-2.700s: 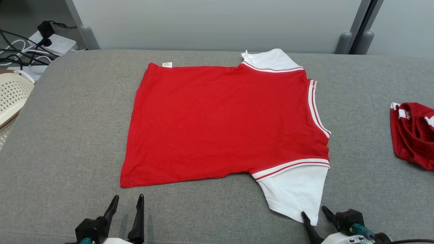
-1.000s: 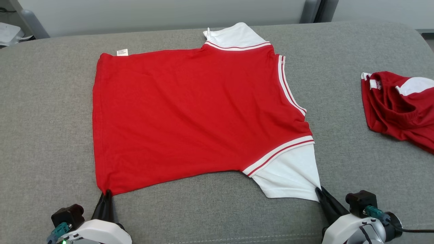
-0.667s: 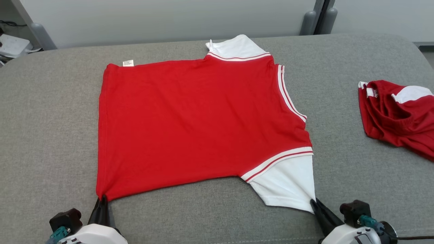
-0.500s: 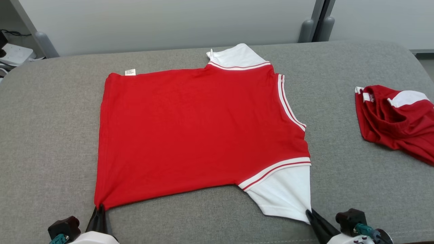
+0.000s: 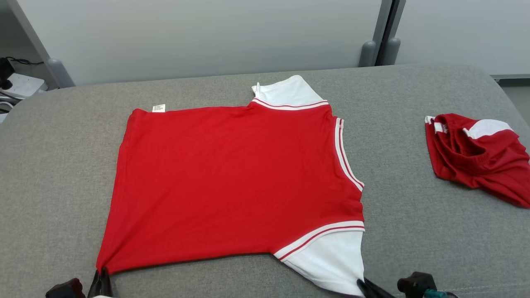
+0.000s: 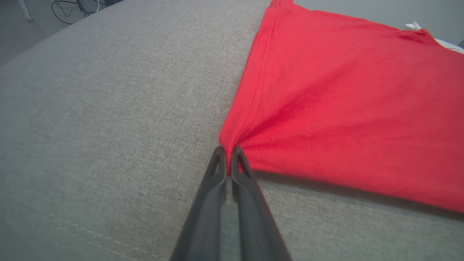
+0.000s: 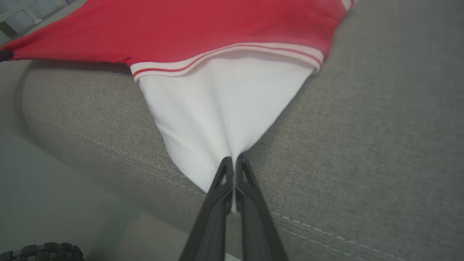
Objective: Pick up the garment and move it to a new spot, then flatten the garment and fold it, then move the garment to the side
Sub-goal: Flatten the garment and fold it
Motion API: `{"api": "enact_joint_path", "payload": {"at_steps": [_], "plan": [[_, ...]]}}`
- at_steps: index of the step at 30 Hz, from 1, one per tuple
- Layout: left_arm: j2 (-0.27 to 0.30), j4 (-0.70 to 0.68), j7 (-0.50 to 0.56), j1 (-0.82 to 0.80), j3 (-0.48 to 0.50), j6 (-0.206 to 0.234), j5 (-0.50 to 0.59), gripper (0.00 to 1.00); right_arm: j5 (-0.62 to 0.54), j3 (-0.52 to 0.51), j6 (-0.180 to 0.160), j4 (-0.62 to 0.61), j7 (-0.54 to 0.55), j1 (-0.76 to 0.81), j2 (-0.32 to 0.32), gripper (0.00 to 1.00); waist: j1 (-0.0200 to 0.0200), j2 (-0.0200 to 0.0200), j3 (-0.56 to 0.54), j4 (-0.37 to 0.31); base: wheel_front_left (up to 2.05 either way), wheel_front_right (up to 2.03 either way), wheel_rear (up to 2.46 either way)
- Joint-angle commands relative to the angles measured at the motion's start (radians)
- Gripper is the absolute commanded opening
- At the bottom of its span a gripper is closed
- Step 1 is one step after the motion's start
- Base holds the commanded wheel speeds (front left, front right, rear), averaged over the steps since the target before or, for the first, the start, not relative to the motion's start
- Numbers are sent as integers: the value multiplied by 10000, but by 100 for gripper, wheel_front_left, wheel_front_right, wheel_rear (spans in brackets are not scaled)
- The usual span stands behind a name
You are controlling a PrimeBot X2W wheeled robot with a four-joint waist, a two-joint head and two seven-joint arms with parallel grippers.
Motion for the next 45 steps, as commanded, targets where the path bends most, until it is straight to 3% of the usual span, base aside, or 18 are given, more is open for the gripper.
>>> {"api": "enact_joint_path", "payload": {"at_steps": [1,8,16,24,45], "plan": [[268,-273,-61,-87,365,42,84,0,47,-66,-38,-361,-61,-182,-275,0,0,0,18,30,0,0,0],[205,-1023,-61,-280,-86,-176,259,0,-330,-1574,-38,-1185,-61,-502,-275,0,0,0,208,244,0,0,0],[197,-1948,-61,-877,-1147,-183,-153,0,-618,-2394,-38,-1539,-61,-1471,-134,0,0,0,519,473,0,0,0],[196,-2147,-61,-1936,-1448,-291,-40,0,-926,-2819,-38,-709,-61,-2919,128,0,0,0,1122,722,0,0,0],[327,-256,-61,-4945,-1427,-325,753,0,-1898,-3138,-38,1867,-61,-6356,423,0,0,0,3180,1139,0,0,0]]}}
